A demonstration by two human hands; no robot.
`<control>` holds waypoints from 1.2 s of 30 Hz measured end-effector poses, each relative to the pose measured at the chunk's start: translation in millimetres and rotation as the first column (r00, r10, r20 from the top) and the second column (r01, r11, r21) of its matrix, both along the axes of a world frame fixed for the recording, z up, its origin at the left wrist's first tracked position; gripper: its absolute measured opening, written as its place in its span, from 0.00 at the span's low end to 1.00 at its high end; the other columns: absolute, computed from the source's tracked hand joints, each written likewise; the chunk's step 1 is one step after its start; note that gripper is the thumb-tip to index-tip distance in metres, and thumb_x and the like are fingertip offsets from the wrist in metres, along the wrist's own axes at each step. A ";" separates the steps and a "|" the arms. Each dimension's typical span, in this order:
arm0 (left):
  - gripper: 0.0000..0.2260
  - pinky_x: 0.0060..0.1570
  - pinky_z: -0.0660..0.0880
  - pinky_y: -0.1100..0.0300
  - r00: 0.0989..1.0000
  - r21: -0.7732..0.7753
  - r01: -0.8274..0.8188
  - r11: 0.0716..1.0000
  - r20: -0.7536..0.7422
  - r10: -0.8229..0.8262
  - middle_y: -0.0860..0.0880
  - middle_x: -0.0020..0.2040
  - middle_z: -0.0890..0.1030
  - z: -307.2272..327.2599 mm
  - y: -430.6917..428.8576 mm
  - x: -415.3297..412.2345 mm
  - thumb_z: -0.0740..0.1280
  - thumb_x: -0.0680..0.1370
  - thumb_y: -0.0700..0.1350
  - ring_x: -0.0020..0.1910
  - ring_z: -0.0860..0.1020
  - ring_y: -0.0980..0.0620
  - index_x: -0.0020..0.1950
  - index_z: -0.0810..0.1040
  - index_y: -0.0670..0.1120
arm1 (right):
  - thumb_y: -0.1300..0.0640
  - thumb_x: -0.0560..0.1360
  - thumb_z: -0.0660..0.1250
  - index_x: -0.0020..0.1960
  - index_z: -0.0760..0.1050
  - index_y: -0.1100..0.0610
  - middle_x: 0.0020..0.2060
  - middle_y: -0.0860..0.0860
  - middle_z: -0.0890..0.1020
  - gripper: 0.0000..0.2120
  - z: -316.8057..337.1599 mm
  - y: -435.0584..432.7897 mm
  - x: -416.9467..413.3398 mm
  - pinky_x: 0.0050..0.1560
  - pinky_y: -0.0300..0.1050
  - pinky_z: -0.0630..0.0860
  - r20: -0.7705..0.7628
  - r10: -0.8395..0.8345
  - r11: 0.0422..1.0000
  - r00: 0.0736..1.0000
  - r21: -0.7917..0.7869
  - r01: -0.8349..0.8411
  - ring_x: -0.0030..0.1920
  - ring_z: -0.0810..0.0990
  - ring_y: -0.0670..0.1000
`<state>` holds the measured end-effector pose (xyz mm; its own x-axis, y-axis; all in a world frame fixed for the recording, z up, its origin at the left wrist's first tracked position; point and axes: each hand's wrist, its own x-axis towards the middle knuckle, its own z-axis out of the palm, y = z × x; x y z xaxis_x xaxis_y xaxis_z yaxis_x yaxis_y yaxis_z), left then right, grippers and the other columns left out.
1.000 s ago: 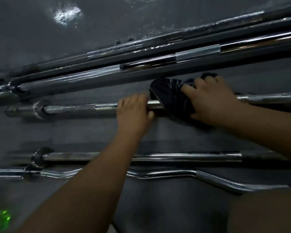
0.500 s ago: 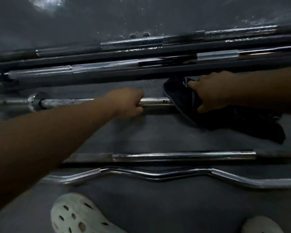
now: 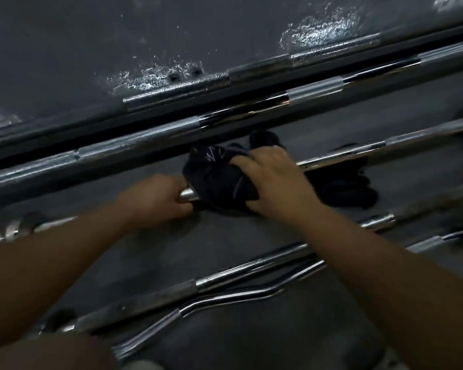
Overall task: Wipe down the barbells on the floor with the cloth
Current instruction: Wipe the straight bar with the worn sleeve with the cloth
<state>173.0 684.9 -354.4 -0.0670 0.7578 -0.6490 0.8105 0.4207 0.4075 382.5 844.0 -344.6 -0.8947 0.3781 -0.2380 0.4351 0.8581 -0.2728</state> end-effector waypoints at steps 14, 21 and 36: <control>0.25 0.35 0.68 0.57 0.996 0.302 -0.090 0.949 0.051 0.079 0.46 0.38 0.81 -2.5 -4.9 -14.9 0.62 0.62 0.69 0.42 0.81 0.42 0.42 0.75 0.47 | 0.47 0.54 0.83 0.69 0.72 0.49 0.67 0.52 0.76 0.45 11.8 -38.7 -8.7 0.70 0.67 0.61 -0.004 -0.125 0.983 0.992 0.135 0.124 0.71 0.71 0.57; 0.17 0.32 0.68 0.56 0.937 0.516 0.090 0.852 -0.335 0.104 0.49 0.39 0.80 -6.5 -43.2 -5.7 0.66 0.73 0.65 0.38 0.79 0.43 0.44 0.76 0.51 | 0.53 0.64 0.75 0.65 0.73 0.54 0.66 0.54 0.74 0.30 3.4 -32.7 4.7 0.68 0.55 0.66 -0.106 -0.659 0.721 0.745 0.195 0.665 0.67 0.68 0.61; 0.15 0.32 0.69 0.55 0.919 0.460 0.090 0.884 -0.380 0.104 0.46 0.38 0.80 -8.2 -72.3 -3.1 0.73 0.70 0.58 0.36 0.79 0.42 0.45 0.75 0.48 | 0.44 0.76 0.57 0.67 0.77 0.51 0.72 0.56 0.69 0.24 19.4 -66.8 -20.2 0.74 0.44 0.59 -0.074 -0.804 0.594 0.590 -0.095 0.799 0.73 0.65 0.57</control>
